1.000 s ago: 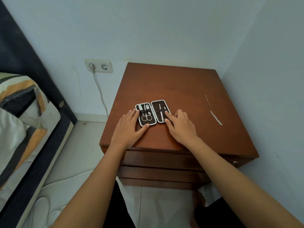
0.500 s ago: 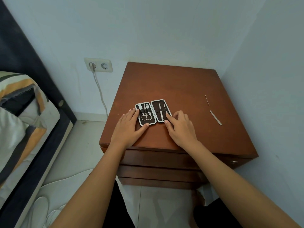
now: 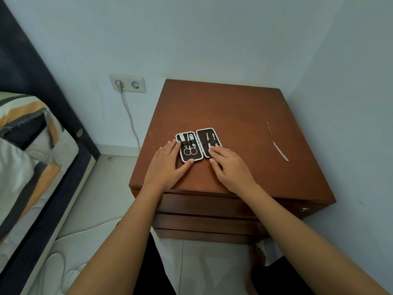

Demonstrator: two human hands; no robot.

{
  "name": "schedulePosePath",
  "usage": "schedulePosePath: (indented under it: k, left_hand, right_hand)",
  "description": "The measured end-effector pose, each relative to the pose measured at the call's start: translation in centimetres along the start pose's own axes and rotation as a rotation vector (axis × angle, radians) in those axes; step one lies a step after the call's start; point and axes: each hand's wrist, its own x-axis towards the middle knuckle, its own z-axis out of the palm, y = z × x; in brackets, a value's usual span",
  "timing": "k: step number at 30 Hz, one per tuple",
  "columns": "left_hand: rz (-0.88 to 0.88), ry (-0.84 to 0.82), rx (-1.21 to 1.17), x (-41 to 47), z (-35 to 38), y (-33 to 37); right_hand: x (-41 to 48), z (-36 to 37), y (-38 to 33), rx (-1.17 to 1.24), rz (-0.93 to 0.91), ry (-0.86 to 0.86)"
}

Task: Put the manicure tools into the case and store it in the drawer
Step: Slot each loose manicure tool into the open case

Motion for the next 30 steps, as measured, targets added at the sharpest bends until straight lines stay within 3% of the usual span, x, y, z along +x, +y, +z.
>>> schedulePosePath:
  k: [16,20,24,30]
  left_hand:
    - [-0.004,-0.006,0.015,0.0,-0.1,0.0]
    - [-0.008,-0.014,0.016,0.0,-0.1,-0.1]
    - [-0.007,-0.015,0.010,0.1,0.0,-0.1]
    - [-0.006,-0.008,0.024,0.1,0.0,-0.1]
  right_hand:
    - [-0.3,-0.2,0.2,0.154,0.016,0.008]
    - [-1.1,-2.2,3.3,0.241,0.264,0.214]
    - [-3.2,-5.3,8.3,0.140,0.541,0.404]
    - [-5.4,-7.1,11.5,0.150,0.765,0.336]
